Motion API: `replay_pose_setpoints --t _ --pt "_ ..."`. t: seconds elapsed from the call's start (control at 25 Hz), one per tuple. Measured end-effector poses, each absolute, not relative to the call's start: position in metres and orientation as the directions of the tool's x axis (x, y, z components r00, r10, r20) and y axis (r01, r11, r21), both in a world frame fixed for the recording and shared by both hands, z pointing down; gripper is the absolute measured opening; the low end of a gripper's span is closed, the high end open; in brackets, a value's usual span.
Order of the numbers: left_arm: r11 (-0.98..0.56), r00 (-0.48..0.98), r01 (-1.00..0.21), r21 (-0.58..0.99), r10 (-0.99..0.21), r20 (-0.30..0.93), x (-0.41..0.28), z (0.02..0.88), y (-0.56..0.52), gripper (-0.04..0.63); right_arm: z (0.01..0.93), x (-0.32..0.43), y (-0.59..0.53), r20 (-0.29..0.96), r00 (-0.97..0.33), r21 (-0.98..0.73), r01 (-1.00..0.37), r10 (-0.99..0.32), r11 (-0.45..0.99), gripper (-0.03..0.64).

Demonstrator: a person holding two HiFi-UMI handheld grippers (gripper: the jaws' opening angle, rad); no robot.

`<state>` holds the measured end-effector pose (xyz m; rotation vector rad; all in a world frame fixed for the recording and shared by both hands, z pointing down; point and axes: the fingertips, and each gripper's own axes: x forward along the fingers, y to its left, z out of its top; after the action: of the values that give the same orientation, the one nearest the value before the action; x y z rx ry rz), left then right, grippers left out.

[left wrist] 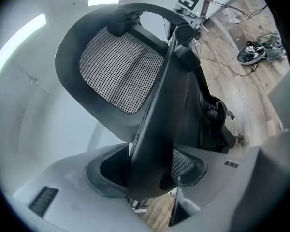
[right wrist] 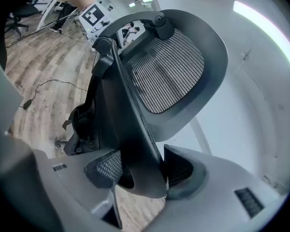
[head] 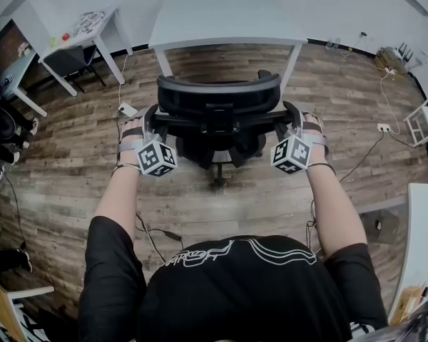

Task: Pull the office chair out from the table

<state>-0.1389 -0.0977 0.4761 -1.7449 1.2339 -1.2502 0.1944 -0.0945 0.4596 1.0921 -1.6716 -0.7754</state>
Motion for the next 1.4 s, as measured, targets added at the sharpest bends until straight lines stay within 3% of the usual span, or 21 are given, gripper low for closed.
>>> replay_pose_setpoints --t 0.16,0.36,0.48,0.64,0.76,0.96,1.16,1.4 --pt "-0.288 0.064 -0.297 -0.910 -0.957 0.282 -0.142 0.469 -0.090 0.212 0.460 0.199 -0.094 0.371 -0.130 0.848 -0.357 -0.920 0.392 0.260" --pt "-0.302 0.109 -0.450 -0.840 -0.953 0.284 -0.157 0.462 -0.029 0.233 0.450 0.195 -0.061 0.367 -0.157 0.795 -0.460 -0.917 0.396 0.276" --pt "-0.323 0.148 -0.540 -0.777 -0.946 0.290 -0.170 0.466 0.022 0.232 0.446 0.182 -0.014 0.424 -0.246 0.625 -0.617 -0.872 0.478 0.275" --pt "-0.448 0.277 -0.753 -0.482 -0.880 0.386 -0.179 0.476 0.098 0.196 0.433 0.112 0.068 0.417 -0.480 0.290 -0.734 -0.772 0.614 0.273" --pt "-0.493 0.414 -0.850 -0.185 -0.843 0.343 -0.176 0.443 0.147 0.121 0.408 0.038 0.134 0.354 -0.683 0.091 -0.654 -0.638 0.751 0.270" --pt "-0.625 0.639 -0.769 0.131 -0.756 0.144 -0.160 0.370 0.233 0.031 0.358 -0.045 0.230 0.182 -0.861 -0.122 -0.499 -0.475 0.858 0.085" --pt "-0.727 0.772 -0.574 0.378 -0.634 -0.048 -0.157 0.323 0.300 0.006 0.323 -0.080 0.296 0.030 -0.921 -0.306 -0.379 -0.389 0.874 0.046" --pt "-0.756 0.792 -0.590 0.282 -0.610 0.024 -0.151 0.327 0.343 0.006 0.325 -0.103 0.339 0.073 -0.943 -0.257 -0.332 -0.325 0.908 0.035"
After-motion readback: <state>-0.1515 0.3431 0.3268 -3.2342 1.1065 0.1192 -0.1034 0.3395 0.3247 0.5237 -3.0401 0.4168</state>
